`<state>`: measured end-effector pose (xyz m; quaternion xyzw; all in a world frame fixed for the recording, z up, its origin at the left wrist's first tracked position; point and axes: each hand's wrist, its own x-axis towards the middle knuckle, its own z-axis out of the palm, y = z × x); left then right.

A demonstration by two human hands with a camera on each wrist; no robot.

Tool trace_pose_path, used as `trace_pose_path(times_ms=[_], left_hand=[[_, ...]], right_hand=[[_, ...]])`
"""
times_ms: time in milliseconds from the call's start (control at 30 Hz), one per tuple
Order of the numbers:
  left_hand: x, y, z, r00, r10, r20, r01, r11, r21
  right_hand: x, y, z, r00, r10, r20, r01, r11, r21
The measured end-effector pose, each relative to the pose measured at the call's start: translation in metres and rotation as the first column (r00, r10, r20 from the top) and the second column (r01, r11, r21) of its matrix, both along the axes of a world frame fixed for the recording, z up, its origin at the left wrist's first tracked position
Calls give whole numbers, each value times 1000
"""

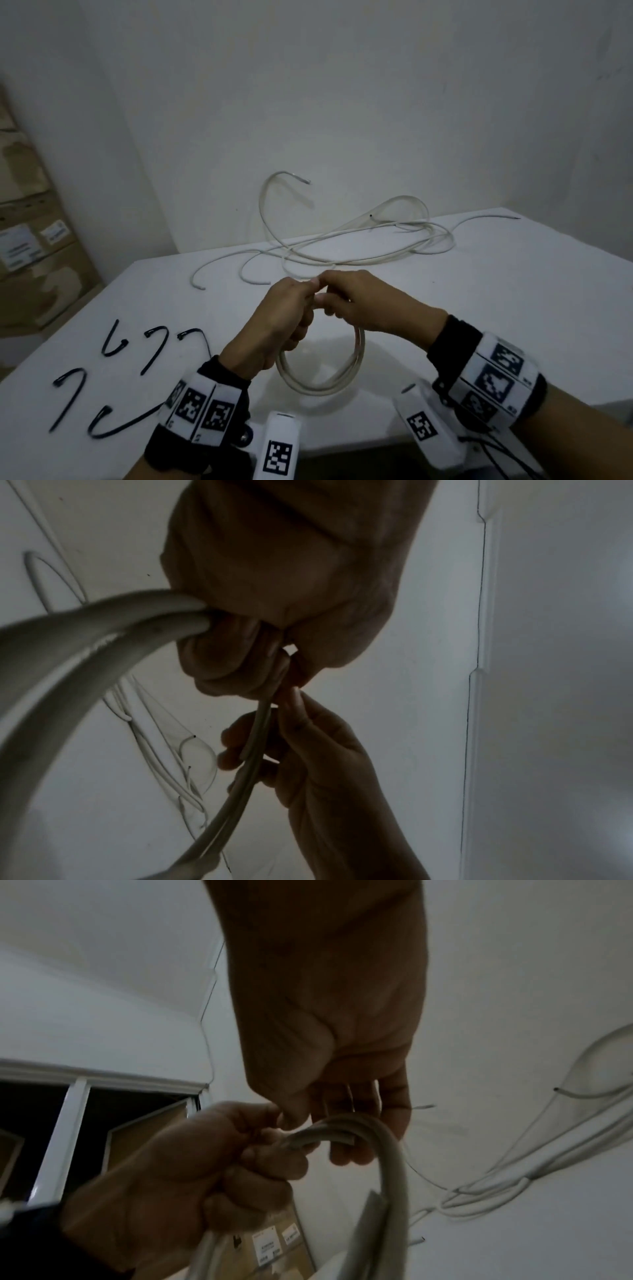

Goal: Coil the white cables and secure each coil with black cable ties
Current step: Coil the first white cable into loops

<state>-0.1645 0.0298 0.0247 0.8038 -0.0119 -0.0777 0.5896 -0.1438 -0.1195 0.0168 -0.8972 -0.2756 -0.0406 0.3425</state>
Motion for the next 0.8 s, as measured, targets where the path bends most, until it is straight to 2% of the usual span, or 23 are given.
trace_pose_path(times_ms=[100,167,300,467,567,667,800], left_hand=[[0,10,2,993,1,-115,-4,1000,-25],[0,17,4,990,3,-139,-1,1000,9],[-2,30,6,989,15,-147,-7,998,60],[4,49,8,1000,3,-12,-3,999,37],[5,68,8,996,-30,84,27,999,36],[5,81,-3,995,-16,101,26,995,-94],[2,88,-21,986,131,106,-95,951,-294]], right_hand=[[5,11,-5,1000,6,0,-6,992,-126],[6,18,-10,999,29,-35,-34,988,-153],[3,29,-20,976,94,-196,-101,995,-25],[3,41,-29,990,55,-131,-32,985,171],[7,42,-30,986,1,-166,52,947,318],[11,44,-29,977,-9,-215,96,913,397],[16,57,-33,966,-3,-259,134,862,489]])
